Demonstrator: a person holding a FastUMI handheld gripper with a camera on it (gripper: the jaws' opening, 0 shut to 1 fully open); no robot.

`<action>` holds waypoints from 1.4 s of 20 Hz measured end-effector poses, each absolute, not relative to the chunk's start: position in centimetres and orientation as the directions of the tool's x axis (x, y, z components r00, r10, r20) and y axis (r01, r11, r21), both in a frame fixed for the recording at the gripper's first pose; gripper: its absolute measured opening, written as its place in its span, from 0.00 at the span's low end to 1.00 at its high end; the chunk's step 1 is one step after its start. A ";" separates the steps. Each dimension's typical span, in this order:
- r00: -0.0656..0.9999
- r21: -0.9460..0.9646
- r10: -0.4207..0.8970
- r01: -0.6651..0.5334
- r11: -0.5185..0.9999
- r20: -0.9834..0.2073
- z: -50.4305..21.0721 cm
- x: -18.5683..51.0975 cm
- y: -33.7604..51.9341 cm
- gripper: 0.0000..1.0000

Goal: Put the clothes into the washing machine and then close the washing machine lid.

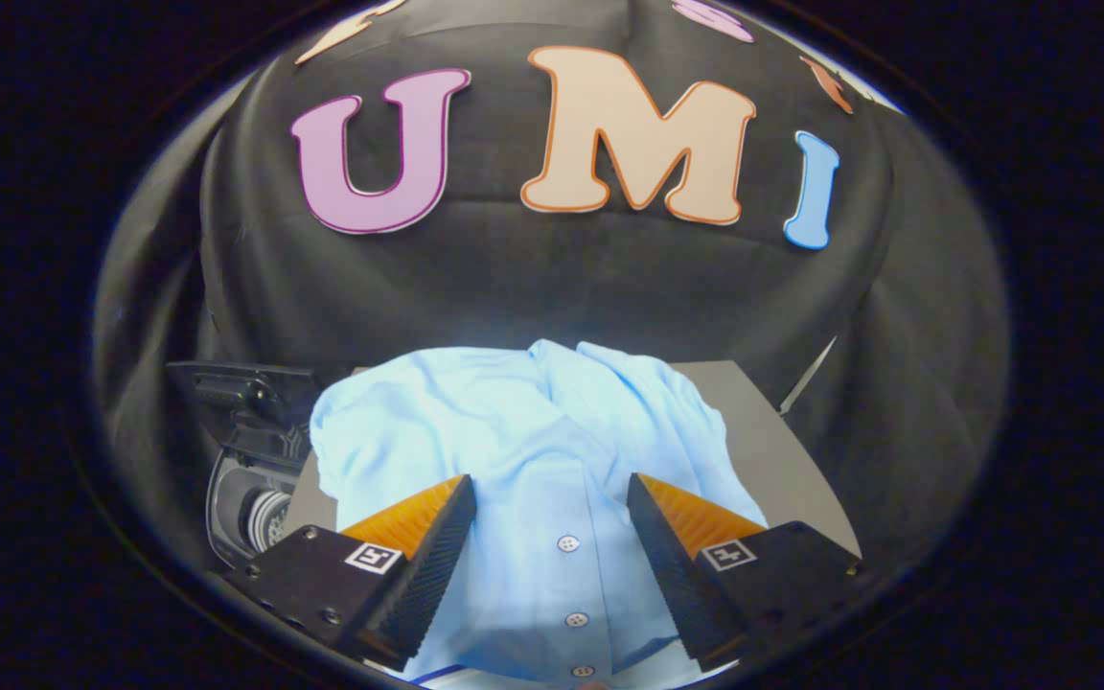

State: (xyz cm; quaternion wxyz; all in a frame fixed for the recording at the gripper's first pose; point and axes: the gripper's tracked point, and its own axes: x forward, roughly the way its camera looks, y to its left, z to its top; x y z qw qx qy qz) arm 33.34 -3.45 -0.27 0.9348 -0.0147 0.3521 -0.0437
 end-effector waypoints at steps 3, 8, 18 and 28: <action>0.743 0.006 -0.084 0.117 0.993 -0.664 -0.5 33.5 -3.9 0.85; 0.784 0.065 -0.086 0.159 0.985 -0.615 0.1 33.3 -4.6 0.30; 0.870 0.187 -0.003 0.110 0.976 -0.494 5.2 29.4 -3.7 0.03; 0.928 0.153 0.021 0.039 0.987 -0.373 15.6 27.3 2.2 0.03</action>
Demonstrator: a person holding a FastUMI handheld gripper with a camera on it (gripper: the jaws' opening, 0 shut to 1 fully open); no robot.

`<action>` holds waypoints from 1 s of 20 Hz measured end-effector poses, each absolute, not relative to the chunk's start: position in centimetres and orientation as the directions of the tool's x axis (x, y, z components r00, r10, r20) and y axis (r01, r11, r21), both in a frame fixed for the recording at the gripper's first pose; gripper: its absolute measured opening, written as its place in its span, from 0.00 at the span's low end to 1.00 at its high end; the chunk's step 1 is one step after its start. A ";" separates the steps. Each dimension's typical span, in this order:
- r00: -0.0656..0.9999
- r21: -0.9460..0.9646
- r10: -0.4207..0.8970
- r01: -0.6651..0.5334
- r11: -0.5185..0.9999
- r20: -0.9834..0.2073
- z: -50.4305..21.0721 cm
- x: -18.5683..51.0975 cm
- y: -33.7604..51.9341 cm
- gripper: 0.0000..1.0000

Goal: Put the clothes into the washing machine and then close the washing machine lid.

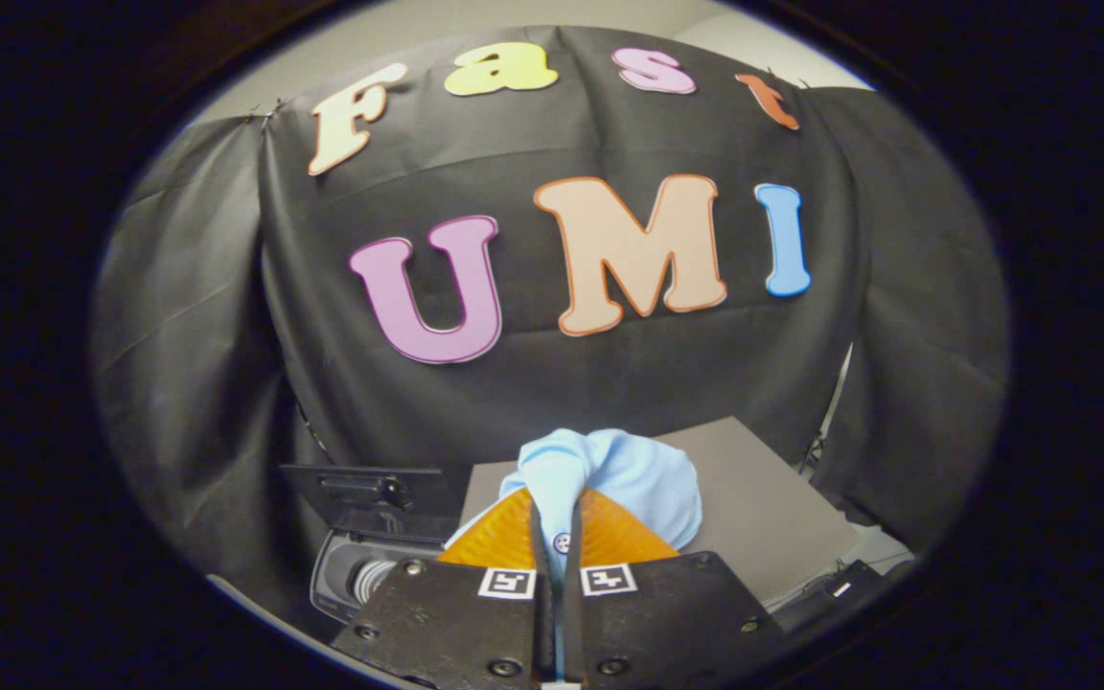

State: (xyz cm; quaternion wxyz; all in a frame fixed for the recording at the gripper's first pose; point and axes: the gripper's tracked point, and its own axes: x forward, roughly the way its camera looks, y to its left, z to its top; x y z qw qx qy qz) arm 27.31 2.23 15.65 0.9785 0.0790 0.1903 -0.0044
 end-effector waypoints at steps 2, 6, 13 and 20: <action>0.936 0.147 0.042 0.011 0.989 -0.351 16.8 27.5 4.6 0.03; 0.936 0.149 0.105 -0.057 0.987 -0.336 18.1 27.7 10.4 0.03; 0.924 0.205 0.229 -0.171 0.964 -0.307 17.8 29.0 20.1 0.03; 0.895 0.183 0.268 -0.215 0.959 -0.355 12.9 30.3 26.5 0.03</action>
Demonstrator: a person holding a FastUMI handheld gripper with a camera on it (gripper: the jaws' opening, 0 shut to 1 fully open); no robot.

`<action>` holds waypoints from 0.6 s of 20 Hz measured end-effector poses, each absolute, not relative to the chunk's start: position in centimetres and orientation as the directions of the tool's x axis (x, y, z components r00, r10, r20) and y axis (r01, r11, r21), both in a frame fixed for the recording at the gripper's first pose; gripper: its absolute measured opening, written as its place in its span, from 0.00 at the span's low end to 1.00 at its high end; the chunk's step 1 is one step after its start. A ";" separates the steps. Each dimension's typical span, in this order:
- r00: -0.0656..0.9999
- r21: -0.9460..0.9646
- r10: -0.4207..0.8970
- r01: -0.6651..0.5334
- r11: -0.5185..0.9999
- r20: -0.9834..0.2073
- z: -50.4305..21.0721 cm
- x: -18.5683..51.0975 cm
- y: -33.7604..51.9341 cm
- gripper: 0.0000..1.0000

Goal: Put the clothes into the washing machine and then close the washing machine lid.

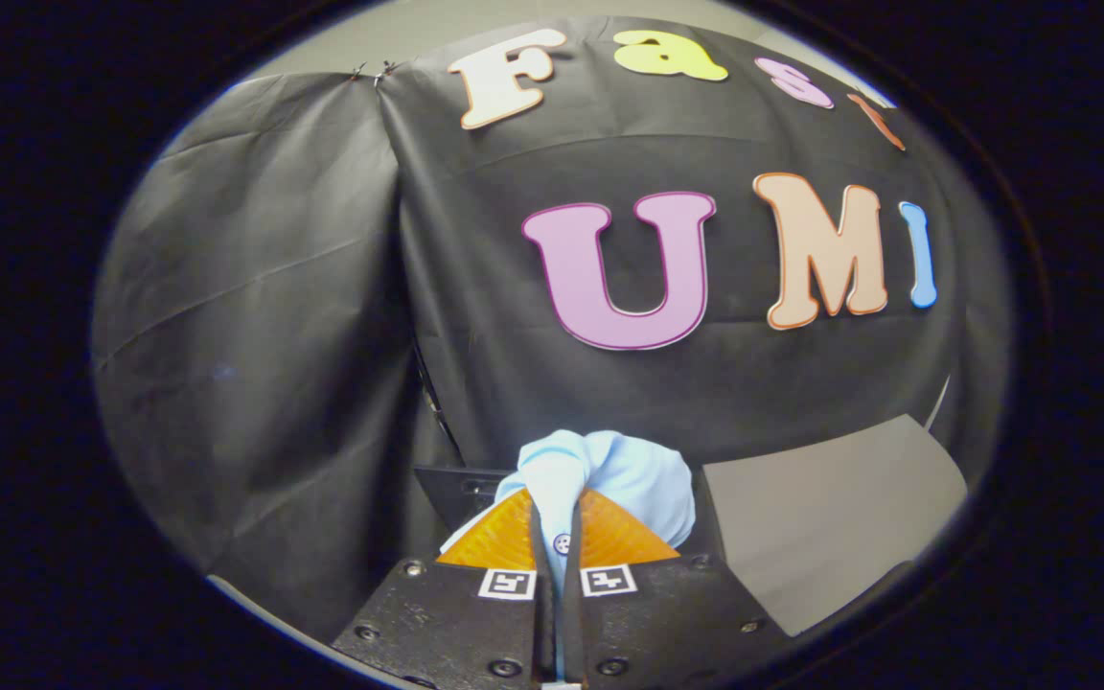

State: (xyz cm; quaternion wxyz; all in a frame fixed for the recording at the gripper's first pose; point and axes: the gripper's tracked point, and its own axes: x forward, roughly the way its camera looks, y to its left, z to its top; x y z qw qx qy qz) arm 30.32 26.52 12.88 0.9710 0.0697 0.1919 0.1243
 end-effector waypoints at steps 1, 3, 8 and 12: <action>0.894 0.181 0.267 -0.214 0.960 -0.360 11.9 30.6 27.0 0.03; 0.881 0.185 0.265 -0.206 0.961 -0.392 9.3 31.1 28.1 0.03; 0.851 0.237 0.273 -0.182 0.954 -0.448 2.9 31.9 30.2 0.03; 0.857 0.229 0.257 -0.168 0.959 -0.446 -1.7 32.9 31.6 0.04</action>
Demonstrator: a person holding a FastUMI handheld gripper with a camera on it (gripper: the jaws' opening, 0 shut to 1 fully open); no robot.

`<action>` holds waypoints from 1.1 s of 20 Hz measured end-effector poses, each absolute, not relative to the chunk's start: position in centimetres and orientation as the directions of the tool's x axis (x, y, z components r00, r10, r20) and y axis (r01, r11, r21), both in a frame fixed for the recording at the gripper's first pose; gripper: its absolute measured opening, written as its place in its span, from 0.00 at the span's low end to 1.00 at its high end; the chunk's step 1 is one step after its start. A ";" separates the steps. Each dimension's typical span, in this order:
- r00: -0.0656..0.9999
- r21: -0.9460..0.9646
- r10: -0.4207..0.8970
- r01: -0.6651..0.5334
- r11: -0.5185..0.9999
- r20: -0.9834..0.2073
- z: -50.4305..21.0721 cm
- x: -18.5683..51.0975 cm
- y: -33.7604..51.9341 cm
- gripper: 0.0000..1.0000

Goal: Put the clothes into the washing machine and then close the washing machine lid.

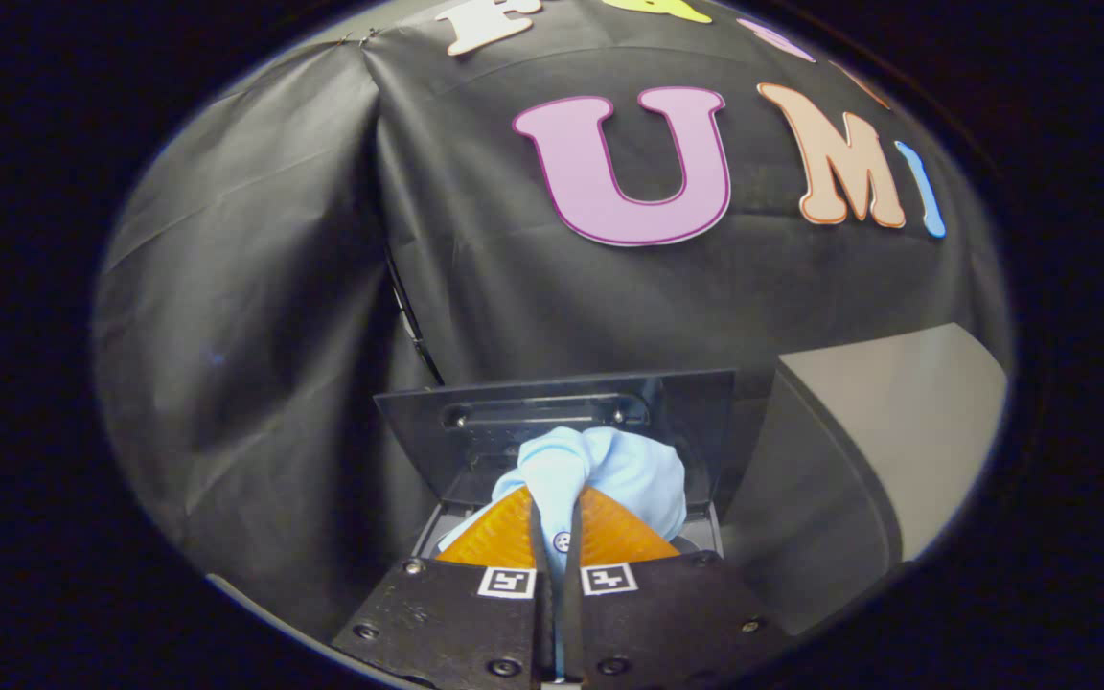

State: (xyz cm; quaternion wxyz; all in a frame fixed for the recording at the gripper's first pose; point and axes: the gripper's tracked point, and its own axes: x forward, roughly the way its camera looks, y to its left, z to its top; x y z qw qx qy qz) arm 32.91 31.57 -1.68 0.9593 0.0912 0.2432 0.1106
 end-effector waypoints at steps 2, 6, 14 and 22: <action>0.861 0.223 0.255 -0.170 0.960 -0.440 -4.0 33.3 32.5 0.03; 0.867 0.236 0.245 -0.153 0.960 -0.435 -8.6 33.9 33.9 0.03; 0.845 0.190 0.222 -0.146 0.971 -0.487 -15.6 33.3 35.2 0.04; 0.777 0.179 0.216 -0.134 0.975 -0.591 -22.6 32.2 36.2 0.07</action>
